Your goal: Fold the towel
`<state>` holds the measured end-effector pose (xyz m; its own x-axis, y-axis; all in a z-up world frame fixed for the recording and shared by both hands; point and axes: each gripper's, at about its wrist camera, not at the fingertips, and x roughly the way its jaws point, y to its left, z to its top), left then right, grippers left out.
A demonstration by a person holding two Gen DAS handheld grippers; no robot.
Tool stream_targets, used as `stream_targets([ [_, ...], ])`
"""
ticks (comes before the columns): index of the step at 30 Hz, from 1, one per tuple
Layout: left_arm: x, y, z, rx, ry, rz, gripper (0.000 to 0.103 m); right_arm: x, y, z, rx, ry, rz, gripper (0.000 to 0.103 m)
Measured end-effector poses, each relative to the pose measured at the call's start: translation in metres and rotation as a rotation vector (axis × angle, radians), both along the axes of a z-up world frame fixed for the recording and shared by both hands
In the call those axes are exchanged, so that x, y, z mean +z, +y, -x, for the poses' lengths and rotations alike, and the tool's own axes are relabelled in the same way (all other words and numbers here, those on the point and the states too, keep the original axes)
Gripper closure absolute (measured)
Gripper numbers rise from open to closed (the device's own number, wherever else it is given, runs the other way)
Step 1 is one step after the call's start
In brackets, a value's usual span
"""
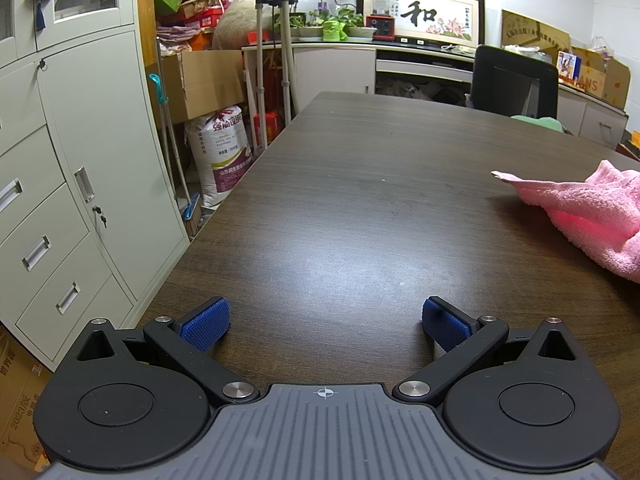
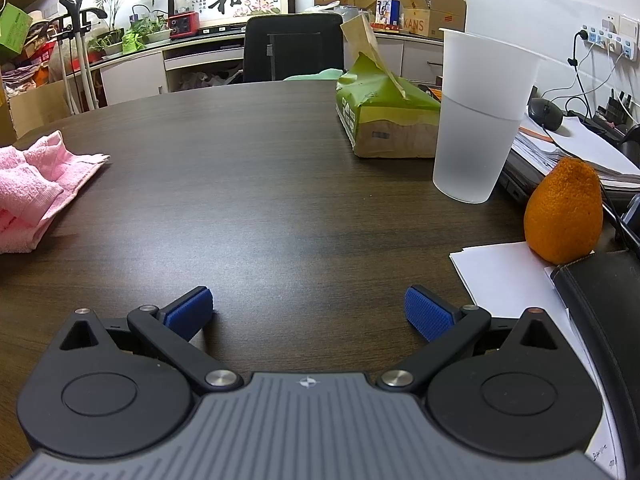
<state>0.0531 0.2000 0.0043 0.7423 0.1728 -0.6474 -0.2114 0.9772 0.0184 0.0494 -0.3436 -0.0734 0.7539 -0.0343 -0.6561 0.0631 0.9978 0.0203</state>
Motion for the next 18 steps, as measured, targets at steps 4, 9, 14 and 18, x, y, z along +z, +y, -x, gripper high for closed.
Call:
stream_targets([
  [4,0.0000,-0.0003,0.0002,0.004,0.000,0.000,0.000,-0.0002,0.0004,-0.0002,-0.003,0.000,0.002,0.000],
  [9,0.0006,-0.0008,0.0010,0.008,0.000,0.001,0.000,-0.0004,0.0011,-0.0005,-0.005,0.000,0.003,0.000],
  [14,0.0007,-0.0008,0.0010,0.008,0.000,0.001,0.000,-0.0005,0.0013,-0.0004,-0.006,0.001,0.003,0.000],
  [18,0.0007,-0.0010,0.0011,0.008,0.000,0.001,0.000,-0.0006,0.0011,-0.0007,-0.007,0.001,0.002,0.000],
])
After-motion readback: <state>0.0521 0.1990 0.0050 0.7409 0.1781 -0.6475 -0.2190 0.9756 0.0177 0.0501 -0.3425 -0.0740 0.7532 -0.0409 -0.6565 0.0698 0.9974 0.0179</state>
